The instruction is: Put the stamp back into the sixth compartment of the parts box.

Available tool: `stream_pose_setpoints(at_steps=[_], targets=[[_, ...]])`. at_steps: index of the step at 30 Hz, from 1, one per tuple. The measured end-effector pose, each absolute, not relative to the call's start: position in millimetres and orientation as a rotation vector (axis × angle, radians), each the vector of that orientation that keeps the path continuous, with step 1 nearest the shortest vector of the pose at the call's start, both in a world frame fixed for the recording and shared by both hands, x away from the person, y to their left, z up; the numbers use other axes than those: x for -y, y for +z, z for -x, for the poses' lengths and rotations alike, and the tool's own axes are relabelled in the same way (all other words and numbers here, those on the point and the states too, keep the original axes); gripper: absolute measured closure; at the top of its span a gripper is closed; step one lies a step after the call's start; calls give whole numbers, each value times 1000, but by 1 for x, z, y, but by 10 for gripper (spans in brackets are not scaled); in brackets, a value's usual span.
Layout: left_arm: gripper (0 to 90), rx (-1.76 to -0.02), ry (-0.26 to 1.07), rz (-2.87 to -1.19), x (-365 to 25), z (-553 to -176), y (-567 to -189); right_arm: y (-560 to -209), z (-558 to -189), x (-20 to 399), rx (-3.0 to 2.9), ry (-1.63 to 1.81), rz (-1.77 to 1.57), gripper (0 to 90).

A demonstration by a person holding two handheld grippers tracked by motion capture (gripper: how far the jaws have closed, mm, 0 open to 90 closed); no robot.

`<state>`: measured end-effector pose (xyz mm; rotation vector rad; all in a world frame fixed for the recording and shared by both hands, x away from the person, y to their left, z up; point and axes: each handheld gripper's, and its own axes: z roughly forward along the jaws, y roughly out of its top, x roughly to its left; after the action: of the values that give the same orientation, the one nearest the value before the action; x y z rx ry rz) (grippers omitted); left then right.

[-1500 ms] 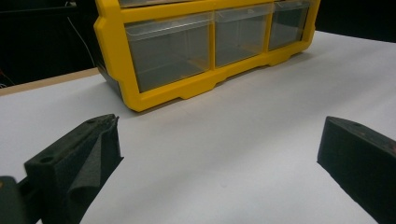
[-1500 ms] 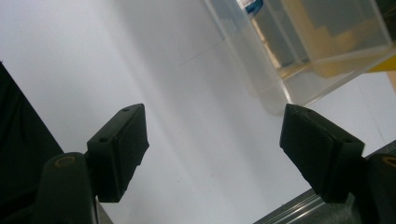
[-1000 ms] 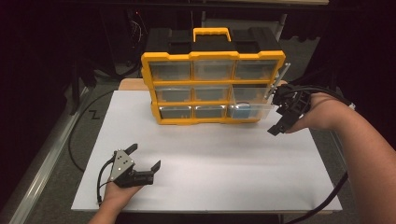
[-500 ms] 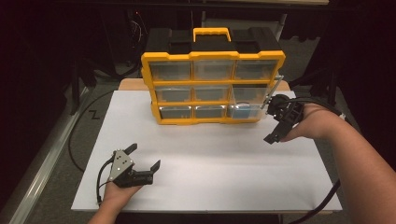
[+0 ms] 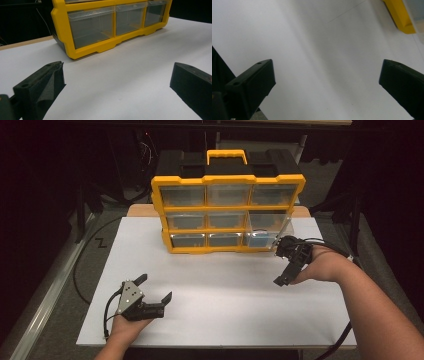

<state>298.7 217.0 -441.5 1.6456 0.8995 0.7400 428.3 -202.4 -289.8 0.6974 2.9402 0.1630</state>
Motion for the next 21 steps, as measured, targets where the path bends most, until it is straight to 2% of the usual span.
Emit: stream_pose_setpoints(at_steps=[21], targets=[[4,-894,741,-1649,-217,-299,-442,-356,-430,187,-2961,154,-723,8]])
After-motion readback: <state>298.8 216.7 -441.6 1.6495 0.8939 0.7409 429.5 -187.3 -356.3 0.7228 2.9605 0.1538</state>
